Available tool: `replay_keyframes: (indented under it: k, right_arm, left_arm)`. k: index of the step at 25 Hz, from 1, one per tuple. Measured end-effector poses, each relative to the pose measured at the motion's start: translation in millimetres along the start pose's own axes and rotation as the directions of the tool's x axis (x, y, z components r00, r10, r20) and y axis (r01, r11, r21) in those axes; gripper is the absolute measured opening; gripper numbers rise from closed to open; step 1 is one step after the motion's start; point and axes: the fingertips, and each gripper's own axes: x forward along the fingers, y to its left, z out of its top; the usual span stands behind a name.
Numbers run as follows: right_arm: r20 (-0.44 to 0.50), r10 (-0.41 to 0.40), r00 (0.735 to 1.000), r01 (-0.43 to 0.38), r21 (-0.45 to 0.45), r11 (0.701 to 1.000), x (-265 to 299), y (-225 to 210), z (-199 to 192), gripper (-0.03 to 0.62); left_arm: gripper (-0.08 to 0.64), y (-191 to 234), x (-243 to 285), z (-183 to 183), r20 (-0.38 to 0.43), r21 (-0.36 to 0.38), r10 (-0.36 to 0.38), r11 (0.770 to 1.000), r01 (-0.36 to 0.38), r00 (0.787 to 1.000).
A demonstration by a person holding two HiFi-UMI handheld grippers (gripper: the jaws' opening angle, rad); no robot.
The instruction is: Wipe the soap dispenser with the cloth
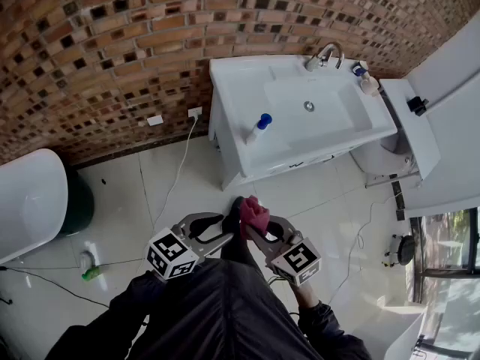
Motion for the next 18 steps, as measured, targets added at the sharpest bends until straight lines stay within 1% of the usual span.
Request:
replay_keyframes:
  k: [4,7,9,12,15,18]
  right_arm:
    - [-0.067,-0.032,0.997,0.026,-0.088,0.996,8.0,-98.0,19.8,0.057]
    - [-0.157,-0.039,0.987,0.004,-0.219,0.976,22.2,-165.6,44.2,0.057]
    - [-0.222,-0.046,0.974,-0.029,-0.322,0.946,33.5,-203.3,55.7,0.057]
    - [-0.297,-0.052,0.953,-0.092,-0.451,0.888,53.2,-246.0,67.2,0.057]
    - [-0.352,-0.051,0.935,-0.156,-0.536,0.83,75.1,-267.2,72.7,0.057]
    - [-0.403,-0.065,0.913,-0.207,-0.593,0.778,89.4,-275.4,68.1,0.057]
  left_arm:
    - [0.17,36.8,38.8,35.7,0.018,-0.008,0.034,0.999,-0.034,0.999]
    - [0.17,65.6,64.5,65.5,0.03,-0.023,0.08,0.997,-0.079,0.996]
    - [0.17,79.9,81.2,80.0,0.027,-0.038,0.109,0.993,-0.108,0.994]
    - [0.17,97.0,105.3,98.9,0.025,-0.068,0.146,0.987,-0.144,0.989]
    - [0.17,111.1,120.6,113.0,0.019,-0.095,0.181,0.979,-0.178,0.983]
    - [0.17,117.4,131.5,118.2,-0.003,-0.108,0.189,0.976,-0.189,0.982]
